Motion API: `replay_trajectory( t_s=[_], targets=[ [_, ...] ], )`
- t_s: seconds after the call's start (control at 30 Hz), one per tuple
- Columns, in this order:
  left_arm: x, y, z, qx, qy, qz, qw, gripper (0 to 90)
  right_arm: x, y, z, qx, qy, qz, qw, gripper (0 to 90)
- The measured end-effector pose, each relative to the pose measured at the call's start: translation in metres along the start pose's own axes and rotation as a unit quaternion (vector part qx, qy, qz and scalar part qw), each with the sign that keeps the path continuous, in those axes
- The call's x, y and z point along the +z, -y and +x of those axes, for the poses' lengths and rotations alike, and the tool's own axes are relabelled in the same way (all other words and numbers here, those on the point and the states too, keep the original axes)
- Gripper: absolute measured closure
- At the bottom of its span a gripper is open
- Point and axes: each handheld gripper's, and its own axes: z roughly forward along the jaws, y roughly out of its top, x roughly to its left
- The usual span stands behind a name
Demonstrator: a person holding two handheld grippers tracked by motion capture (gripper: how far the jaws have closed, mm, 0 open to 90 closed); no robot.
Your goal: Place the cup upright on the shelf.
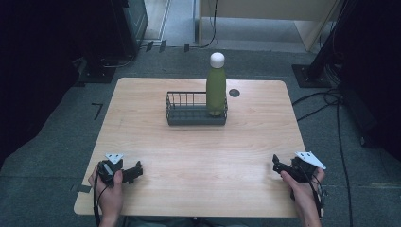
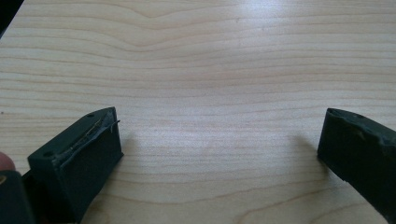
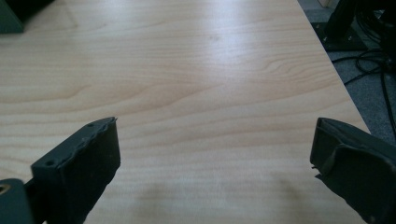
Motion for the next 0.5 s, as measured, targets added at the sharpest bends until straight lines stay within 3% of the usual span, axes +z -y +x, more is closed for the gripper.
replay_trajectory(
  t_s=[0.2,0.33,0.5],
  targets=[
    [0.000,0.000,0.000,0.000,0.000,0.000,1.0000,0.0,-0.007,0.007,0.006,-0.047,0.004,0.025,0.9986,6.2],
    [0.000,0.000,0.000,0.000,0.000,0.000,1.0000,0.0,-0.008,0.011,0.006,-0.050,-0.011,0.060,0.9969,6.0],
    [0.000,0.000,0.000,0.000,0.000,0.000,1.0000,0.0,-0.011,0.014,0.008,-0.066,-0.018,0.077,0.9947,6.4]
  ],
)
